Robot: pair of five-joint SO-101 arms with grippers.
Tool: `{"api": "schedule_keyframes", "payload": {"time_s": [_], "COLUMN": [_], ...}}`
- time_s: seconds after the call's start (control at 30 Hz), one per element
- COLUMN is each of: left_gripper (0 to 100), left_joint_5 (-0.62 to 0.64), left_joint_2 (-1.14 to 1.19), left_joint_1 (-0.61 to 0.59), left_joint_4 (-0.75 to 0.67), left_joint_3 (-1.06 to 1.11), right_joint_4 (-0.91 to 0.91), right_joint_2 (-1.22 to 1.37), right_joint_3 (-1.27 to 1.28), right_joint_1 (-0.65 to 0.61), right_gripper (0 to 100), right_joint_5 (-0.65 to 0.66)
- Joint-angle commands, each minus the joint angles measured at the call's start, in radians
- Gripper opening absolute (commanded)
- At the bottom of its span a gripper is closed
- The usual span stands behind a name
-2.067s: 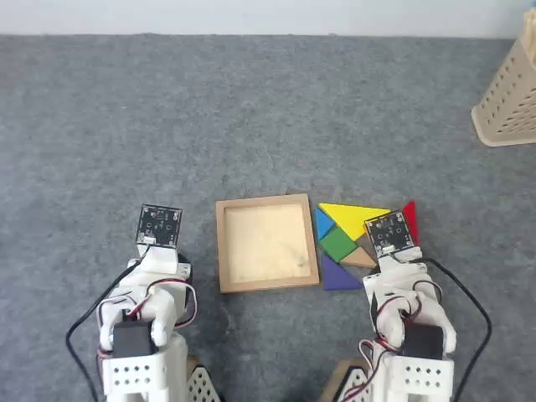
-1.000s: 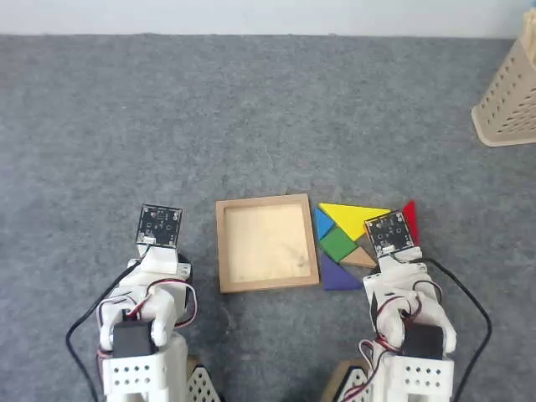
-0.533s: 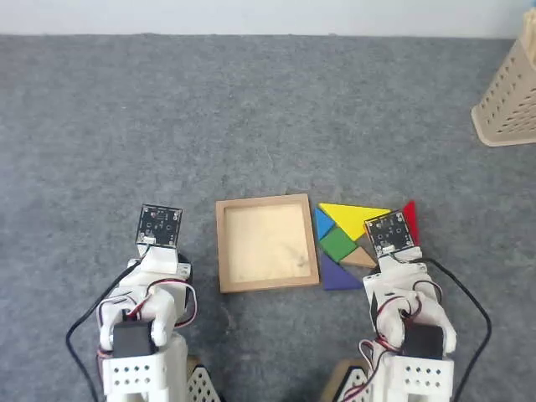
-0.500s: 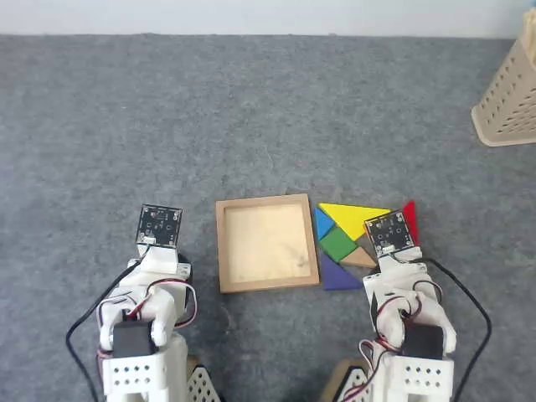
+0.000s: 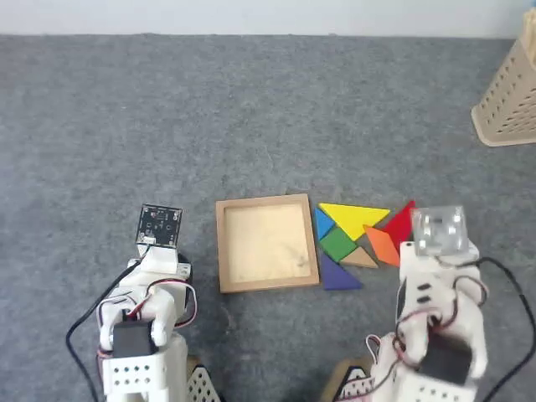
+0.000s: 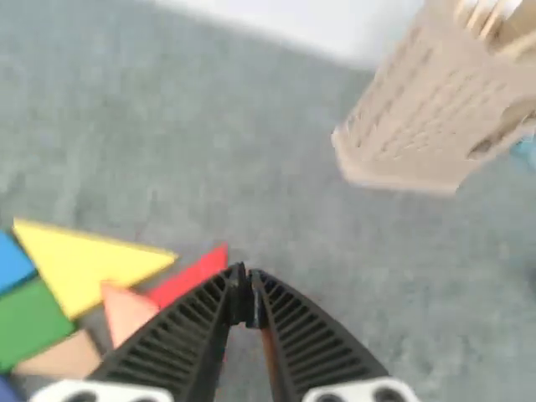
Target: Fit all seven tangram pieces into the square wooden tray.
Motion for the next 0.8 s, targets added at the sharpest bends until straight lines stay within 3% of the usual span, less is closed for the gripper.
{"api": "schedule_keyframes", "payload": {"time_s": [0.0,0.1,0.2,0.4,0.77], "left_gripper": [7,7,7,7,7], "left_joint_5": [0.008,0.008,0.008,0.008,0.008], "left_joint_2": [-0.023,-0.023,-0.023,-0.023,-0.023], "left_joint_1": [0.003,0.003,0.003,0.003,0.003], "left_joint_4": [0.000,0.000,0.000,0.000,0.000], "left_joint_3": [-0.008,-0.008,-0.008,-0.008,-0.008], "right_joint_4": [0.012,0.013,0.013,0.085,0.113], "right_joint_2": [0.352,0.634,0.889,1.282,1.632], "right_joint_3": [-0.132,-0.215,-0.316,-0.586,-0.855], "right_joint_1": [-0.024,-0.090,-0.150,-0.171,-0.136], "right_gripper": [0.7,2.0,11.3,19.3,28.4], "right_joint_5": [0.020,0.020,0.021,0.009,-0.052]}}
